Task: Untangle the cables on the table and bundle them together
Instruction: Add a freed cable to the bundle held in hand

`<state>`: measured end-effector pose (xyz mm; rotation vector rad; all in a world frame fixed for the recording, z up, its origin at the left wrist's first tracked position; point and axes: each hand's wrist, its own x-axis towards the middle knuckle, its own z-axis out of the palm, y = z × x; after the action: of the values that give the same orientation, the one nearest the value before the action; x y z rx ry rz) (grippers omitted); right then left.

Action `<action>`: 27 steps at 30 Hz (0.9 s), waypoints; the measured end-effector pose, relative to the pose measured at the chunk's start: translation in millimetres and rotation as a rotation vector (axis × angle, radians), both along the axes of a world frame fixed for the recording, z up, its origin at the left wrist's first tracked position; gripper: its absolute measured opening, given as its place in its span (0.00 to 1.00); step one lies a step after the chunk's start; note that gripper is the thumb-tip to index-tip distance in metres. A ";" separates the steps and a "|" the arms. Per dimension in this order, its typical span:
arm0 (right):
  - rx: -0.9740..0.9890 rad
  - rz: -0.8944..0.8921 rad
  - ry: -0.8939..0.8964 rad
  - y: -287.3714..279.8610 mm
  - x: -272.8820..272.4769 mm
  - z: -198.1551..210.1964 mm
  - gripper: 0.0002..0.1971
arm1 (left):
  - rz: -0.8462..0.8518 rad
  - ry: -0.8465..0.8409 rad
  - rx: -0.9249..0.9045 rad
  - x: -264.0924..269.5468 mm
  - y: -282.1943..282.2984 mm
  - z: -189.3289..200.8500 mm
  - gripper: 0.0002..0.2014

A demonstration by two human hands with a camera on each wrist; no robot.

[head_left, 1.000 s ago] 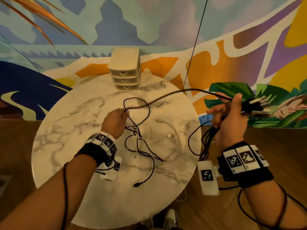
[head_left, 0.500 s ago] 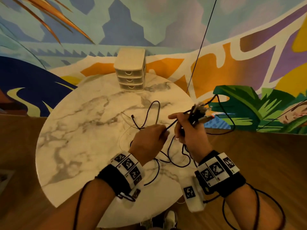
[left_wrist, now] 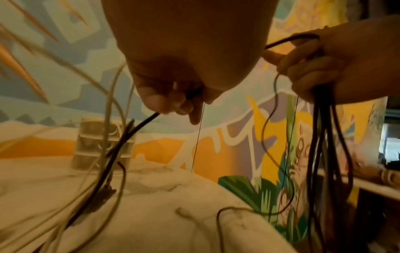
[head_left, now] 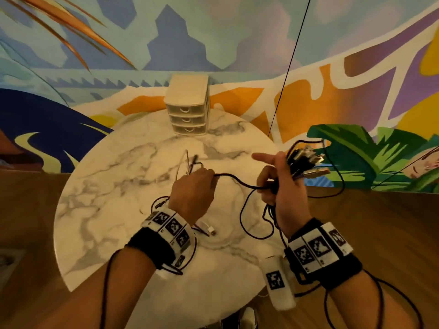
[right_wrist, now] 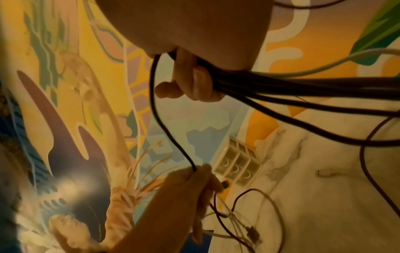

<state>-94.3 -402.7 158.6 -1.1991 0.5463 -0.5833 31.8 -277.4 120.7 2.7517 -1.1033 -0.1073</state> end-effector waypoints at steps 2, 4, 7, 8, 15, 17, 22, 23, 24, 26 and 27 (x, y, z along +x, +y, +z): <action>-0.009 0.038 0.018 6.7 0.9 -3.0 0.24 | 0.046 -0.020 -0.012 -0.5 -3.8 2.3 0.18; 0.014 0.043 -0.006 10.4 1.3 -4.3 0.27 | 0.061 -0.009 0.036 0.2 -4.8 0.8 0.18; 0.026 0.044 -0.040 10.4 2.3 -5.8 0.28 | 0.138 0.029 0.101 12.2 -0.6 -8.3 0.20; 0.019 0.053 -0.028 8.9 1.8 -7.2 0.27 | 0.172 0.036 0.096 17.4 1.4 -9.5 0.21; -0.213 0.150 0.246 10.1 13.3 -30.0 0.09 | -0.039 -0.055 0.163 -27.6 -22.5 7.9 0.20; -0.214 0.100 0.334 3.6 17.0 -38.0 0.12 | -0.039 -0.014 0.137 -37.8 -18.5 -0.8 0.19; -0.223 0.196 0.490 8.0 13.9 -53.1 0.19 | -0.103 0.003 0.085 -48.5 -10.6 -17.0 0.18; -0.252 0.203 0.521 9.6 14.5 -54.4 0.18 | -0.111 -0.001 0.081 -48.0 -9.7 -18.4 0.17; -0.273 0.206 0.548 10.0 15.6 -55.8 0.18 | -0.121 -0.008 0.072 -46.8 -8.5 -18.6 0.16; -0.289 0.227 0.585 8.6 18.8 -56.8 0.18 | -0.150 -0.033 0.056 -45.4 -6.8 -19.2 0.15; -0.294 0.233 0.598 7.5 20.8 -57.0 0.19 | -0.174 -0.040 0.044 -46.3 -6.5 -20.3 0.14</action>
<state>-73.5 -395.2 101.5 -1.7044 0.8254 -0.0939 -14.5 -283.9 100.4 2.7015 -1.3661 -0.1007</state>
